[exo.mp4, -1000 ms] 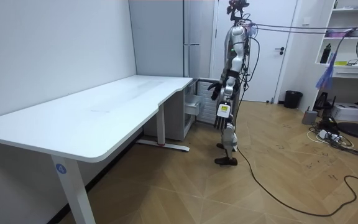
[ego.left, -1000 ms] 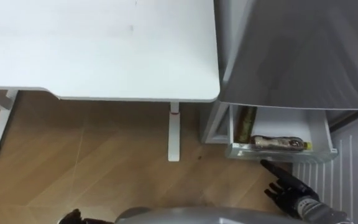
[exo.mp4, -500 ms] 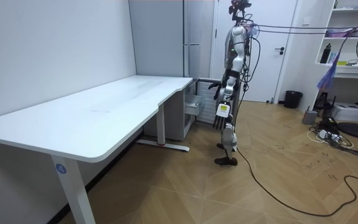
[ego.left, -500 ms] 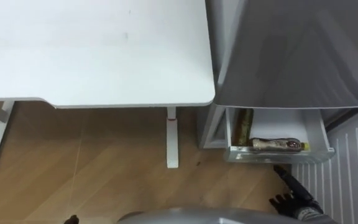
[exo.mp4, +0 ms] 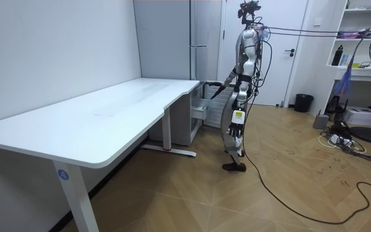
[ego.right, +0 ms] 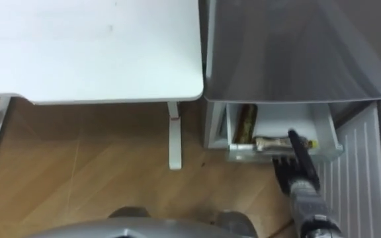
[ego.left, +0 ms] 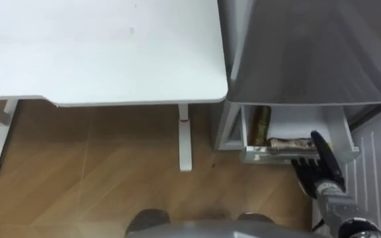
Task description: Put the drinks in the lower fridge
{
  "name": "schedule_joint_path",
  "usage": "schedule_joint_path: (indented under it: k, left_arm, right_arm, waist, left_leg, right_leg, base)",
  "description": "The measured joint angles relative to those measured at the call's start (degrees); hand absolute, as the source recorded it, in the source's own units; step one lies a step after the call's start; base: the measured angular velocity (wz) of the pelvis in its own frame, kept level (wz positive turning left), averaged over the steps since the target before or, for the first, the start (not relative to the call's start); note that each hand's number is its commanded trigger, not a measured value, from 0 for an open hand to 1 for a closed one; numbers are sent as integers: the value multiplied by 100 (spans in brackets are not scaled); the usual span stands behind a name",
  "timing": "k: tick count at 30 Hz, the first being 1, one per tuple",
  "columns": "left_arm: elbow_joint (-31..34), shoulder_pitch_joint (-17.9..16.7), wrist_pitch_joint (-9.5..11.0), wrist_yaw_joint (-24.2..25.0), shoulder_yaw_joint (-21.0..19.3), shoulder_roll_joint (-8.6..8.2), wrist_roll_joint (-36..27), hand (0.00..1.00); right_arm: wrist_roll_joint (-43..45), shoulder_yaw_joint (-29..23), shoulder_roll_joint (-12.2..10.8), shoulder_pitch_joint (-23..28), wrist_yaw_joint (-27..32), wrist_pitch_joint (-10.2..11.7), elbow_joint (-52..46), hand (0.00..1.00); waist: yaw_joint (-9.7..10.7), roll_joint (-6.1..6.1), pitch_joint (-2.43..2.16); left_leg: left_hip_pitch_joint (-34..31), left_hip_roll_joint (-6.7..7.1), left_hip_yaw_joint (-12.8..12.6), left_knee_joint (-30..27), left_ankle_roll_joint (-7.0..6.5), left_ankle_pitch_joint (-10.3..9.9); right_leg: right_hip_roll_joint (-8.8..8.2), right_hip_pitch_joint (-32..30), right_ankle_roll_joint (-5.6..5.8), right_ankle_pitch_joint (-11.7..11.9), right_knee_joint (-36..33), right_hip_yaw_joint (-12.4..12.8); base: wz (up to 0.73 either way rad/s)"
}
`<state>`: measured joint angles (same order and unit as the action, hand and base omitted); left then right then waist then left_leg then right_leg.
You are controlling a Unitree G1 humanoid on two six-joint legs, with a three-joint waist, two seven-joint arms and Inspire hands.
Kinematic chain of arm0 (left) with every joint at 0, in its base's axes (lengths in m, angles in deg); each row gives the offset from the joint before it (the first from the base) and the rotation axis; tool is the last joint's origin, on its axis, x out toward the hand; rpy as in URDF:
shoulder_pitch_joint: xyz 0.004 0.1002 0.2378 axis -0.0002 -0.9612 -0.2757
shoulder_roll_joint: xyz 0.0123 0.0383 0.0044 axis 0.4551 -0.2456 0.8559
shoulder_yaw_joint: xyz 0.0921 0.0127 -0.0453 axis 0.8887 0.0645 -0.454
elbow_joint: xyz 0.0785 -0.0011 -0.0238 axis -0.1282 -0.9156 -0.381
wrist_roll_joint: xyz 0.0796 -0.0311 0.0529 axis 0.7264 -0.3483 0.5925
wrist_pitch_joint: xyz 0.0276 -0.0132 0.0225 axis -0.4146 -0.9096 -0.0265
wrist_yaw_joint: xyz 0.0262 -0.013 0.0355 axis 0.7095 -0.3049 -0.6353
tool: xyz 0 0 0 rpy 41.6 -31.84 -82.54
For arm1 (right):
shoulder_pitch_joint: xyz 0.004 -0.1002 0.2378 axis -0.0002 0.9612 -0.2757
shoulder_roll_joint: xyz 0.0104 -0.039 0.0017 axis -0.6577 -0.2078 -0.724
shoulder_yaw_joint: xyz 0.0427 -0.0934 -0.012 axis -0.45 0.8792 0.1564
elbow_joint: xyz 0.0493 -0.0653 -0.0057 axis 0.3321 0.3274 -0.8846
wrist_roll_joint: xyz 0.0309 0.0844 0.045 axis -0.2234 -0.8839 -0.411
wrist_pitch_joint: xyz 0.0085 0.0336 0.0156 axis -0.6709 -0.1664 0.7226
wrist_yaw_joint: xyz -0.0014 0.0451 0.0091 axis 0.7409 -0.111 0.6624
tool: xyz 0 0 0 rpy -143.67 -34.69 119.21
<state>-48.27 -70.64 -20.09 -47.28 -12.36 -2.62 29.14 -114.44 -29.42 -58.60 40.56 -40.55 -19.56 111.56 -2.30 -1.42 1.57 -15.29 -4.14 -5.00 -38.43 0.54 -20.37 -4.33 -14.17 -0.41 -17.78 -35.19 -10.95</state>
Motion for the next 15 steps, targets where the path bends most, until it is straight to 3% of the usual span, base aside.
schedule_joint_path:
  k: [3,5,10,15]
  left_arm:
    - [-206,606,16,-31,14,79,-230,0]
    - [-262,842,61,-93,45,105,-418,0]
    - [-237,841,128,-109,401,233,-777,0]
    - [-196,829,94,-96,797,308,-773,0]
  right_arm:
    - [-16,-2,-2,-494,-160,22,128,0]
    - [-20,0,-1,-747,-280,21,314,0]
    - [-121,-1,70,-913,-502,15,460,0]
    - [-134,4,354,-1182,-642,50,460,0]
  waist:
    - [-96,75,61]
    - [-131,115,82]
    - [-218,155,42]
    - [-311,144,29]
  left_leg:
    - [-909,108,64,-701,-63,-194]
    - [-1369,149,136,-1120,-66,-310]
    - [-2242,200,296,-1746,-32,-328]
    - [-3192,235,380,-2261,-21,-294]
  right_leg:
    - [-221,-996,-51,-343,-974,17]
    - [-273,-1469,-51,-519,-1482,76]
    - [-330,-2239,-103,-633,-2108,147]
    - [-380,-3130,-163,-612,-2610,144]
  base:
    - [20]
    - [26]
    - [19]
    - [13]
